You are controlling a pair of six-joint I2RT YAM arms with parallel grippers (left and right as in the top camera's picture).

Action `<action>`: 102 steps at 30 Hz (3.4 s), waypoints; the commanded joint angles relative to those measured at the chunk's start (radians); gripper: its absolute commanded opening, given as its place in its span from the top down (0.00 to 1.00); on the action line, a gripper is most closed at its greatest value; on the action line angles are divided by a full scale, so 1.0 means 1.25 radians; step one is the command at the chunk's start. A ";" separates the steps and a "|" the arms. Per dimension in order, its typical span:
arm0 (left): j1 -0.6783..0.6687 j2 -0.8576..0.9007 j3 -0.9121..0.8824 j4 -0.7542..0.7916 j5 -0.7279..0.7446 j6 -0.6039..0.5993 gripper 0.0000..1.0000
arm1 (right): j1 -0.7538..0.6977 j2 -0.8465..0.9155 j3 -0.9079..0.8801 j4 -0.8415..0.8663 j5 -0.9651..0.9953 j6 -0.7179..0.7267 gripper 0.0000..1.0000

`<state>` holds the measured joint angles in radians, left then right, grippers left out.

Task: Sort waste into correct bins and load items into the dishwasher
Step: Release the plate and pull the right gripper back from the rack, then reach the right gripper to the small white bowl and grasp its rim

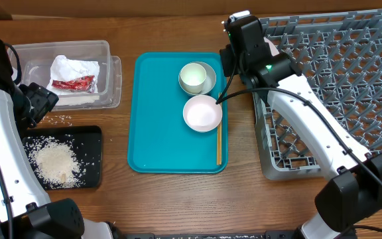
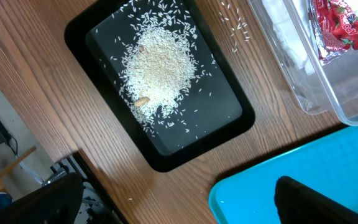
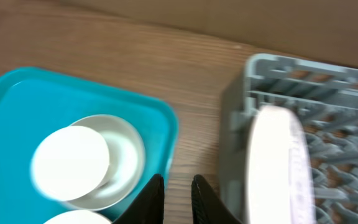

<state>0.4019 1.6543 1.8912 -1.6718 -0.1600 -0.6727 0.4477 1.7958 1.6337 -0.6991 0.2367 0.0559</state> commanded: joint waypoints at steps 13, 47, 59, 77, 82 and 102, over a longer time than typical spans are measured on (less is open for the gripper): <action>0.002 0.001 0.000 0.002 -0.003 0.015 0.00 | -0.108 0.102 0.003 -0.002 0.040 0.042 0.85; 0.003 0.001 0.000 0.004 -0.003 0.015 0.00 | -0.095 -0.078 0.004 -0.096 -0.031 0.066 0.74; 0.002 0.001 0.000 0.004 -0.003 0.015 0.00 | 0.055 -0.050 0.003 -0.045 -0.573 0.096 0.13; 0.002 0.001 0.000 0.004 -0.003 0.015 0.00 | 0.230 0.189 0.003 -0.137 -0.163 0.363 0.37; 0.002 0.001 0.000 0.004 -0.003 0.015 0.00 | 0.231 0.233 0.003 -0.122 -0.162 0.363 0.42; 0.002 0.001 0.000 0.004 -0.003 0.015 0.00 | 0.230 0.241 0.013 -0.168 -0.191 0.363 0.89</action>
<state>0.4019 1.6543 1.8912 -1.6688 -0.1600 -0.6727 0.7395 2.1189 1.6341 -0.8970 0.0101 0.5045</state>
